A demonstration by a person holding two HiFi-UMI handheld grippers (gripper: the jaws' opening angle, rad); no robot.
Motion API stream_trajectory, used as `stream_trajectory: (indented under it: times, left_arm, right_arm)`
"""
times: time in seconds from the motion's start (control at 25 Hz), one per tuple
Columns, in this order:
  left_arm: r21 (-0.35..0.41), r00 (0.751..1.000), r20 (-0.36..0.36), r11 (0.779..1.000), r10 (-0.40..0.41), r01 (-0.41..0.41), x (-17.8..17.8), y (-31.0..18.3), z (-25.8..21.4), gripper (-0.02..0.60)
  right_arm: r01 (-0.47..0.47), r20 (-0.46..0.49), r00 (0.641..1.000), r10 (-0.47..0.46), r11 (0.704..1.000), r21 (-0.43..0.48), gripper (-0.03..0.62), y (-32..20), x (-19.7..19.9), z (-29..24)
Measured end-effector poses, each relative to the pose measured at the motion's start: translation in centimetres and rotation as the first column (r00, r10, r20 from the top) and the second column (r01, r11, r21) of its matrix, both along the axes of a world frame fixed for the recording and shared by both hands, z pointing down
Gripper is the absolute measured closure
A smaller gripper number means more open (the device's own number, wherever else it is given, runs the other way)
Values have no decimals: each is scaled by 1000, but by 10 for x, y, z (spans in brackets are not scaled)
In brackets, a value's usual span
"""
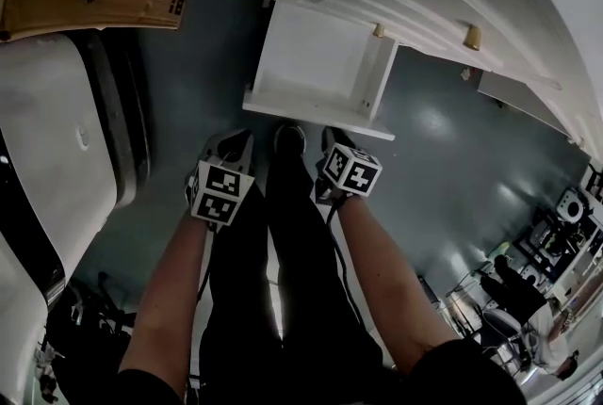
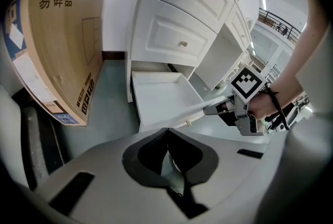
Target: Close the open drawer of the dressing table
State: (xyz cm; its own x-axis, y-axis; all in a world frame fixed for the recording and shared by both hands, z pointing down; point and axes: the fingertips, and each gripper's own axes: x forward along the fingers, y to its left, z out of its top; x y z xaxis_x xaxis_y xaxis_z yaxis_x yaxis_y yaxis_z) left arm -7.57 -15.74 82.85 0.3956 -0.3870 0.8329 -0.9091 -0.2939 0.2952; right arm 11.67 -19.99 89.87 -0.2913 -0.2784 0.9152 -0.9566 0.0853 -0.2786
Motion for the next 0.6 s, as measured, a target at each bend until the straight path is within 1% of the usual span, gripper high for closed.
stream_trajectory:
  times: [0.08, 0.24, 0.4, 0.6]
  left_arm:
    - [9, 1000, -5, 1000, -14, 14, -1, -6, 0, 572]
    - [1, 999, -22, 999, -33, 33, -3, -13, -2, 572]
    - [17, 1000, 0, 999, -27, 27, -10, -28, 1, 572]
    - [36, 999, 14, 998, -49, 48, -20, -51, 5, 572]
  right_arm:
    - [13, 4, 1000, -13, 1000, 5, 546, -10, 0, 0]
    - [25, -8, 1000, -25, 1000, 17, 560, -30, 0, 0]
    - [27, -4, 1000, -27, 998, 57, 579, -57, 0, 0]
    - [50, -4, 999, -50, 995, 92, 591, -81, -1, -1]
